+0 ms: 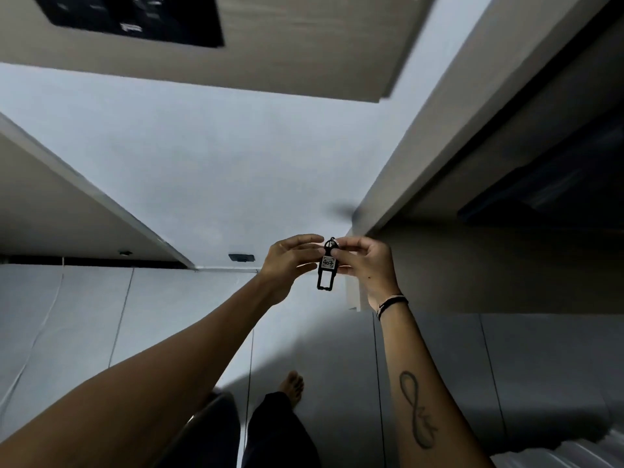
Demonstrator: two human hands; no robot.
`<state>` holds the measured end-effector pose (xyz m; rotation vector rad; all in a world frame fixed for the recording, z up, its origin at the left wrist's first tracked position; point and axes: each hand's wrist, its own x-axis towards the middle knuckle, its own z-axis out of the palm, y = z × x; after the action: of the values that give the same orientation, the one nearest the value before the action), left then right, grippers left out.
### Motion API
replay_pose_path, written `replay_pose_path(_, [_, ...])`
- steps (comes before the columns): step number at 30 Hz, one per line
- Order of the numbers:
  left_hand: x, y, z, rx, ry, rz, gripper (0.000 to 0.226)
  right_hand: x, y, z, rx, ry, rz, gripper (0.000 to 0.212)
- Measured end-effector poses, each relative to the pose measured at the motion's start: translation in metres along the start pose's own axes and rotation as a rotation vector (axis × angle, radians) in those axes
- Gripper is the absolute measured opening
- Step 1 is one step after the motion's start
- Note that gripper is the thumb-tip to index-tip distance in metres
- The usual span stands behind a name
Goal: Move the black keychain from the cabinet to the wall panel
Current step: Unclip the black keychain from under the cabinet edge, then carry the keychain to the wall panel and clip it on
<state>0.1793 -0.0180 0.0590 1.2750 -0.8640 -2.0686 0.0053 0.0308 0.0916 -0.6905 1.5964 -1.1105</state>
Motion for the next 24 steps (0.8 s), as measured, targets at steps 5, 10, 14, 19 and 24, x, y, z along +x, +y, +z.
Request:
replay_pose_path(5, [-0.045, 0.054, -0.051, -0.042, 0.08, 0.074, 0.03, -0.017, -0.043, 0.069, -0.108, -0.049, -0.139, 0.02])
replay_pose_path(10, [-0.089, 0.115, -0.102, -0.098, 0.117, 0.188, 0.029, -0.033, -0.096, 0.14, -0.158, -0.122, -0.262, 0.03])
replay_pose_path(14, [-0.119, 0.164, -0.134, -0.099, 0.133, 0.298, 0.027, -0.048, -0.142, 0.19, -0.158, -0.169, -0.347, 0.027])
replay_pose_path(19, [-0.152, 0.223, -0.157, -0.138, 0.129, 0.399, 0.024, -0.071, -0.198, 0.233, -0.119, -0.212, -0.423, 0.023])
replay_pose_path(24, [-0.184, 0.288, -0.157, -0.144, 0.104, 0.512, 0.024, -0.091, -0.261, 0.254, -0.091, -0.224, -0.545, 0.025])
